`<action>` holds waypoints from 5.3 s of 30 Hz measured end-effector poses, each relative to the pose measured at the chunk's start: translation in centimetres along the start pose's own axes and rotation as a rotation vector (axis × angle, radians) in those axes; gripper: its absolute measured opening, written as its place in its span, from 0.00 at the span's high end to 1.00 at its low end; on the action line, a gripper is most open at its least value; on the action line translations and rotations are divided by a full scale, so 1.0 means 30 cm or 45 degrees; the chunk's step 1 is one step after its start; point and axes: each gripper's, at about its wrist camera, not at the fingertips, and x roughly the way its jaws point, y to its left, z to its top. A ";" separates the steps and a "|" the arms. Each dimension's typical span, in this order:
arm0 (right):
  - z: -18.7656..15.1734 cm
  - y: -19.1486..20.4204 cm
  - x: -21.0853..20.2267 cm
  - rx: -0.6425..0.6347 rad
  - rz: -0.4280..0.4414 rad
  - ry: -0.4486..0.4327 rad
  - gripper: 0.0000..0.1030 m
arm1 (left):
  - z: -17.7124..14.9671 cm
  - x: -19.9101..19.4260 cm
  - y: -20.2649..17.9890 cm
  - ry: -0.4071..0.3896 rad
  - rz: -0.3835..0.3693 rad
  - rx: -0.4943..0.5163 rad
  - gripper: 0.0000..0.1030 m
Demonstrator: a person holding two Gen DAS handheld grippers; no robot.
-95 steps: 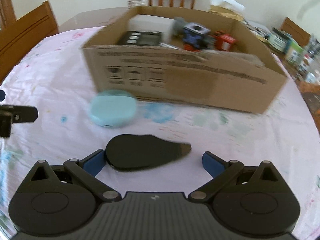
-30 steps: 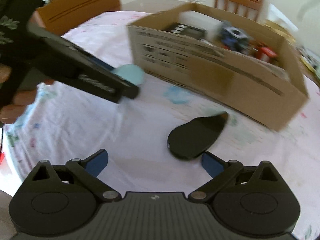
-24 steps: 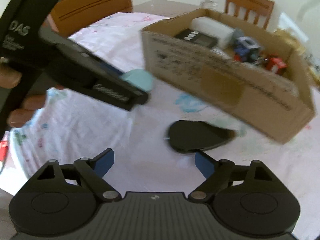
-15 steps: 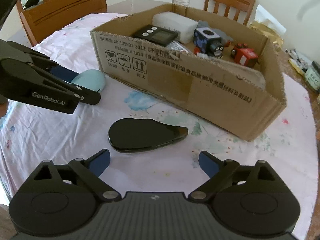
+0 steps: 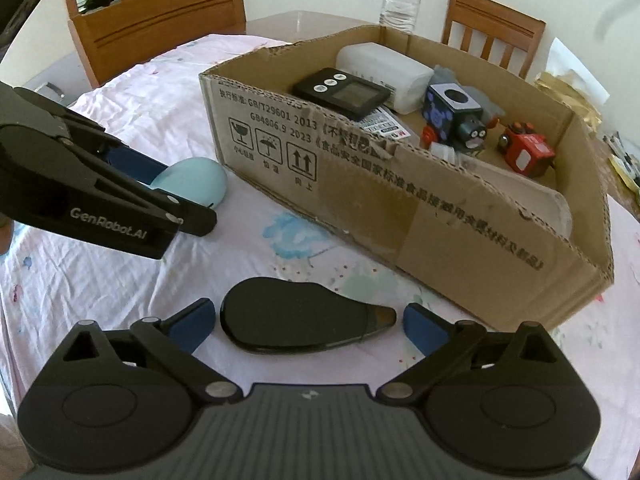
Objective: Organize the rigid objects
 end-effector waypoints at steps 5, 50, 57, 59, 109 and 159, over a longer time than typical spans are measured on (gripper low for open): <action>0.005 0.001 -0.003 0.016 -0.012 -0.002 0.10 | 0.004 0.005 -0.009 0.002 0.027 -0.041 0.45; 0.272 -0.330 -0.148 0.183 -0.214 -0.139 0.10 | 0.185 -0.287 -0.004 -0.101 -0.151 0.224 0.50; 0.260 -0.335 -0.173 0.224 -0.241 -0.199 0.00 | 0.255 -0.261 -0.040 -0.132 -0.136 0.262 0.50; 0.248 -0.334 -0.197 0.248 -0.260 -0.213 0.00 | 0.280 -0.244 -0.054 -0.135 -0.143 0.278 0.50; 0.198 -0.165 -0.452 0.686 -0.435 0.049 0.00 | 0.236 -0.444 -0.094 -0.165 0.150 0.036 0.01; 0.212 -0.165 -0.489 0.698 -0.475 0.014 0.00 | 0.234 -0.442 -0.101 -0.131 0.147 -0.008 0.01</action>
